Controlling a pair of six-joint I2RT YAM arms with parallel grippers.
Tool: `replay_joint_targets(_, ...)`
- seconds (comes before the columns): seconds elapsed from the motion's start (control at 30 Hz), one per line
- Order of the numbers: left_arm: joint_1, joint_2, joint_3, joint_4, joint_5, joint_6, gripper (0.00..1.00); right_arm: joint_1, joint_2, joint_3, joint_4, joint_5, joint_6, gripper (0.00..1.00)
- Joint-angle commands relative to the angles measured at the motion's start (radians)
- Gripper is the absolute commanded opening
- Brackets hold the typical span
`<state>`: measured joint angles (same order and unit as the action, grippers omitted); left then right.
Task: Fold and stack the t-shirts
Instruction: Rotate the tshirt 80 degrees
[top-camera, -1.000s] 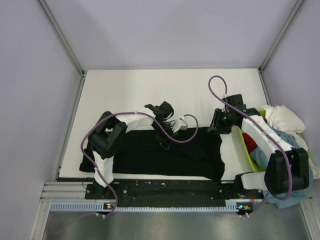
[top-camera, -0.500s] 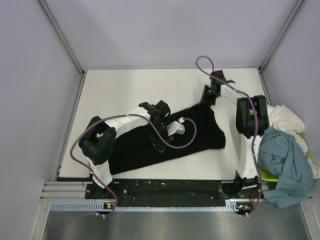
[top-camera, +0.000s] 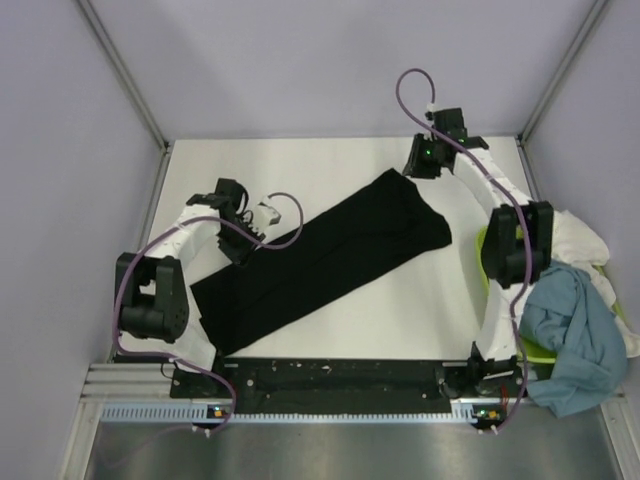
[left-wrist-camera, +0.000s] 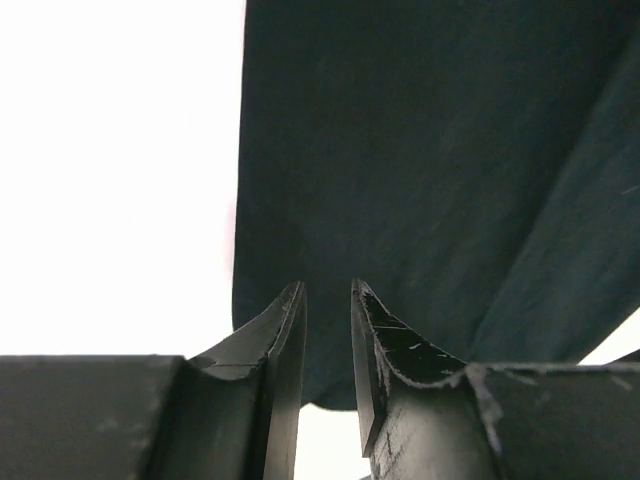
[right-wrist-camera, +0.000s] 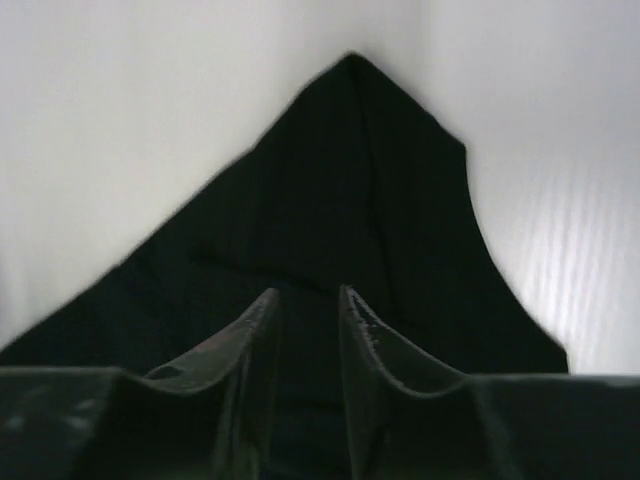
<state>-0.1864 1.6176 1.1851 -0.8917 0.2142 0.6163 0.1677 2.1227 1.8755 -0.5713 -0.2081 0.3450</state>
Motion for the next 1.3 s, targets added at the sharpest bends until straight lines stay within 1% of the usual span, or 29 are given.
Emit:
replay_joint_targets(0.0, 0.077, -0.051, -0.113, 0.068, -0.188, 0.057, 0.29, 0.0, -0.24, -0.283, -0.035, 0.088, -0.032, 0.24)
replay_joint_targets(0.07, 0.129, -0.051, -0.154, 0.098, -0.205, 0.059, 0.29, 0.0, -0.268, -0.425, -0.035, 0.067, -0.02, 0.07)
replay_joint_targets(0.1, 0.151, -0.05, -0.172, 0.109, -0.205, 0.057, 0.29, -0.002, -0.271, -0.462, -0.035, 0.055, -0.02, 0.0)
replay_joint_targets(0.13, 0.16, -0.048, -0.195, 0.114, -0.205, 0.057, 0.29, 0.0, -0.27, -0.502, -0.035, 0.047, -0.018, 0.0)
replay_joint_targets(0.17, 0.162, -0.05, -0.232, 0.125, -0.237, 0.057, 0.29, -0.002, -0.261, -0.528, -0.033, 0.052, -0.02, 0.0)
replay_joint_targets(0.23, 0.16, -0.062, -0.289, 0.146, -0.236, 0.063, 0.29, 0.0, -0.232, -0.555, -0.035, 0.079, -0.018, 0.0)
replay_joint_targets(0.3, 0.157, -0.074, -0.338, 0.169, -0.24, 0.054, 0.29, -0.002, -0.178, -0.533, -0.039, 0.093, -0.021, 0.0)
replay_joint_targets(0.37, 0.154, -0.091, -0.376, 0.172, -0.225, 0.043, 0.29, -0.008, -0.089, -0.466, -0.068, 0.107, -0.035, 0.0)
replay_joint_targets(0.4, 0.145, -0.1, -0.392, 0.171, -0.219, 0.042, 0.3, -0.016, -0.046, -0.408, -0.082, 0.11, -0.04, 0.0)
replay_joint_targets(0.43, 0.13, -0.119, -0.409, 0.163, -0.181, 0.037, 0.3, -0.025, 0.017, -0.341, -0.107, 0.11, -0.044, 0.0)
replay_joint_targets(0.5, 0.062, -0.159, -0.426, 0.14, -0.145, 0.036, 0.31, -0.052, 0.155, -0.122, -0.175, 0.096, -0.044, 0.0)
replay_joint_targets(0.6, -0.15, -0.218, -0.421, 0.097, -0.084, 0.03, 0.32, -0.083, 0.401, 0.344, -0.269, 0.092, -0.002, 0.0)
replay_joint_targets(0.63, -0.236, -0.231, -0.409, 0.085, -0.06, 0.026, 0.32, -0.091, 0.48, 0.502, -0.269, 0.07, 0.027, 0.0)
replay_joint_targets(0.7, -0.367, -0.243, -0.36, 0.039, -0.006, 0.017, 0.32, -0.111, 0.563, 0.701, -0.224, 0.014, 0.093, 0.0)
replay_joint_targets(0.73, -0.408, -0.245, -0.323, 0.005, 0.031, 0.017, 0.32, -0.12, 0.554, 0.705, -0.164, -0.016, 0.119, 0.0)
replay_joint_targets(0.77, -0.422, -0.252, -0.279, -0.044, 0.08, 0.028, 0.32, -0.126, 0.516, 0.676, -0.083, -0.045, 0.127, 0.0)
replay_joint_targets(0.8, -0.423, -0.265, -0.256, -0.091, 0.12, 0.043, 0.32, -0.128, 0.466, 0.636, -0.04, -0.062, 0.111, 0.01)
replay_joint_targets(0.87, -0.423, -0.321, -0.24, -0.142, 0.123, 0.071, 0.32, -0.128, 0.354, 0.565, 0.014, -0.059, 0.031, 0.12)
replay_joint_targets(0.93, -0.42, -0.395, -0.239, -0.165, 0.103, 0.1, 0.33, -0.125, 0.233, 0.486, 0.033, -0.063, -0.049, 0.27)
replay_joint_targets(1.0, -0.404, -0.424, -0.228, -0.174, 0.077, 0.112, 0.34, -0.116, 0.072, 0.378, 0.053, -0.111, -0.121, 0.41)
replay_joint_targets(1.1, -0.384, -0.436, -0.243, -0.13, 0.045, 0.129, 0.36, -0.07, -0.151, 0.123, 0.144, -0.198, -0.216, 0.52)
replay_joint_targets(1.13, -0.375, -0.443, -0.255, -0.104, 0.05, 0.143, 0.37, -0.048, -0.237, 0.009, 0.193, -0.229, -0.262, 0.54)
replay_joint_targets(1.2, -0.349, -0.458, -0.284, -0.054, 0.065, 0.171, 0.38, 0.021, -0.395, -0.213, 0.322, -0.304, -0.335, 0.57)
replay_joint_targets(1.23, -0.337, -0.463, -0.297, -0.014, 0.071, 0.166, 0.38, 0.057, -0.474, -0.362, 0.399, -0.353, -0.386, 0.58)
replay_joint_targets(1.27, -0.325, -0.466, -0.306, 0.023, 0.086, 0.146, 0.38, 0.1, -0.537, -0.474, 0.469, -0.391, -0.421, 0.58)
